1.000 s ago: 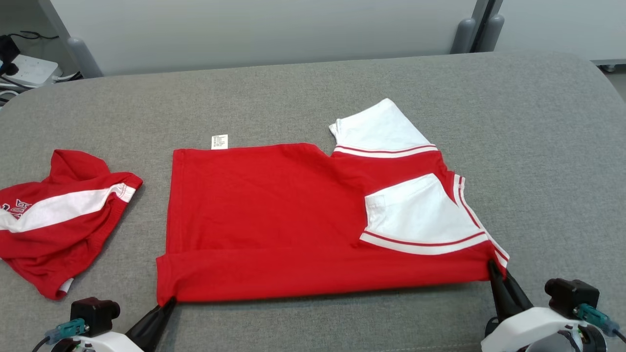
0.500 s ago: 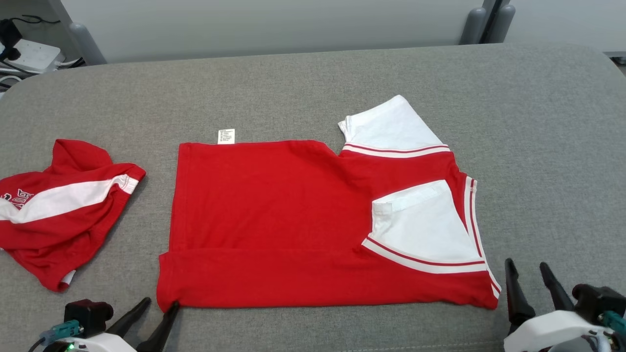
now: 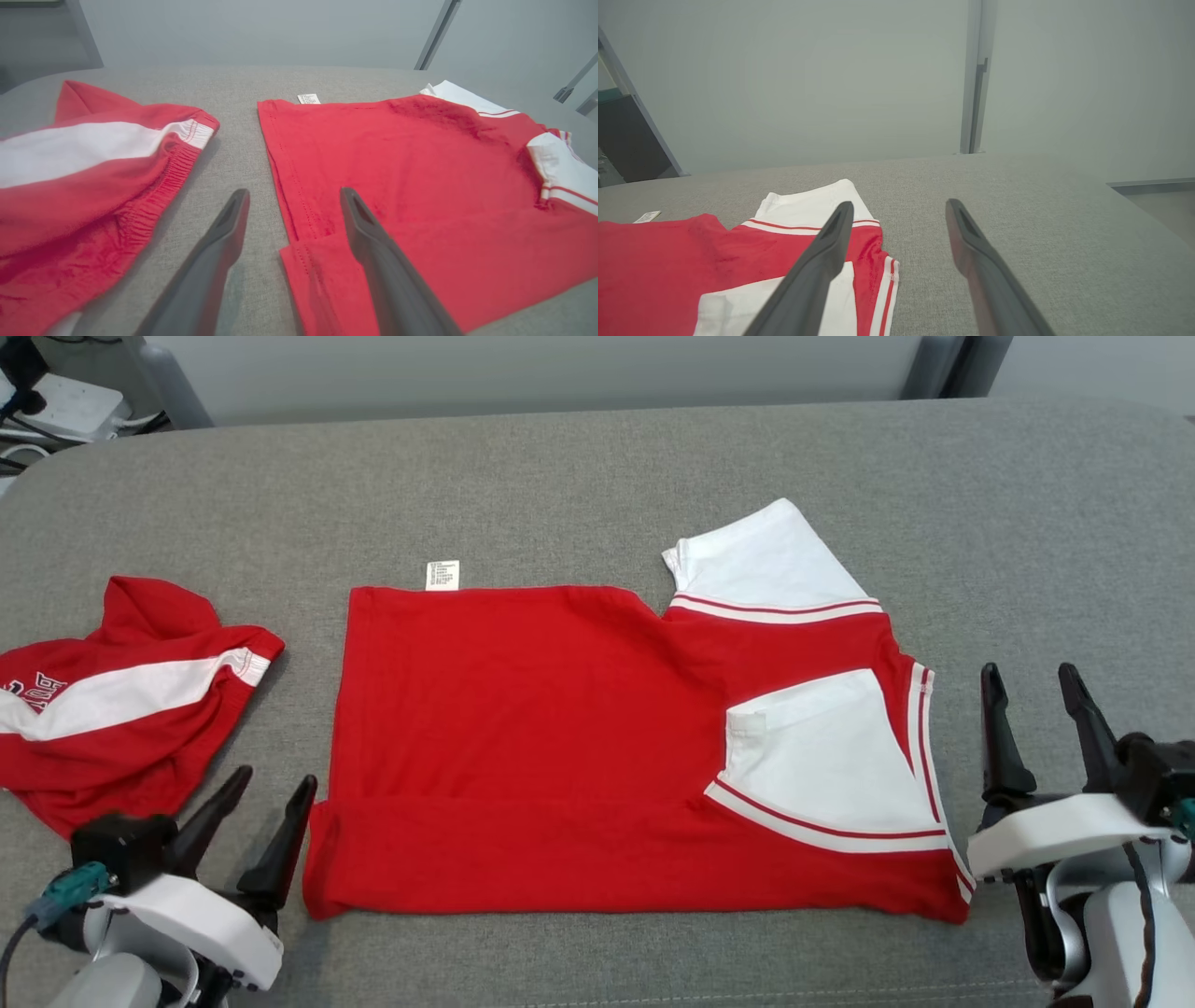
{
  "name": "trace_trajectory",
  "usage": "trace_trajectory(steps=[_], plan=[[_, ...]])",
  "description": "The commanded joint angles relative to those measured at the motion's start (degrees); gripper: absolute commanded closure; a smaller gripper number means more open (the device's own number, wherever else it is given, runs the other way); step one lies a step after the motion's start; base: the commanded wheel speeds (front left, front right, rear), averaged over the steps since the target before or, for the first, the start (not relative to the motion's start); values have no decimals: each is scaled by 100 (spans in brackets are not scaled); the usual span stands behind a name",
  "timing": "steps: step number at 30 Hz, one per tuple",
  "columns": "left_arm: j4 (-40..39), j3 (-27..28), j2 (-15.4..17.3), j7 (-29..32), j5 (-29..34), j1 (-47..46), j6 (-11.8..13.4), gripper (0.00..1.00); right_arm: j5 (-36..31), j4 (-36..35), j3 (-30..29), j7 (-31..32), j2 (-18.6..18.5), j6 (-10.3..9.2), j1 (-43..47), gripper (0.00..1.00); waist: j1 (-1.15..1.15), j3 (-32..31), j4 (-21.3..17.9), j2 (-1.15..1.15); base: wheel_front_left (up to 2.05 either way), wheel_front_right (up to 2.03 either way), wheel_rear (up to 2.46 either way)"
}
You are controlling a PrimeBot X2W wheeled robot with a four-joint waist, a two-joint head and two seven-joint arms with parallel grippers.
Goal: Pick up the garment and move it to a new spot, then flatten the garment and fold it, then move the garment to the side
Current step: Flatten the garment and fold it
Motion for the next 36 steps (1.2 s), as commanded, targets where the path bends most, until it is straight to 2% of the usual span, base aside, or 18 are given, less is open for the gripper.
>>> trace_trajectory(steps=[1, 6, 11, 17, 24, 25, 36], plan=[[-177, 327, 225, -35, 83, -365, 1, 0, -90, -200, 176, -36, -59, 19, -242, 0, 0, 101, -13, 0, 0, 0, 0], [-501, 471, 330, -35, 152, -686, 1, 0, -149, -238, 300, -29, -59, 19, -609, 0, 0, 458, -53, 0, 0, 0, 0], [-796, 496, 581, -35, -30, -987, 1, 0, -112, -386, 440, -71, -59, 19, -868, 0, 0, 929, -135, 0, 0, 0, 0], [-1094, 398, 1124, -35, -362, -1425, 1, 0, 25, -737, 776, -187, -59, 19, -784, 0, 0, 1540, -380, 0, 0, 0, 0], [-1280, 221, 1905, -35, -753, -1831, 1, 0, 281, -1182, 1198, -272, -59, 19, -414, 0, 0, 2013, -846, 0, 0, 0, 0], [-1280, 221, 1905, -35, -753, -1831, 1, 0, 281, -1182, 1198, -272, -59, 19, -414, 0, 0, 2013, -846, 0, 0, 0, 0], [-1213, -82, 2773, -34, -1280, -2091, 1, 0, 477, -2094, 1480, -279, -59, 19, 221, 0, 0, 2374, -1335, 0, 0, 0, 0]])
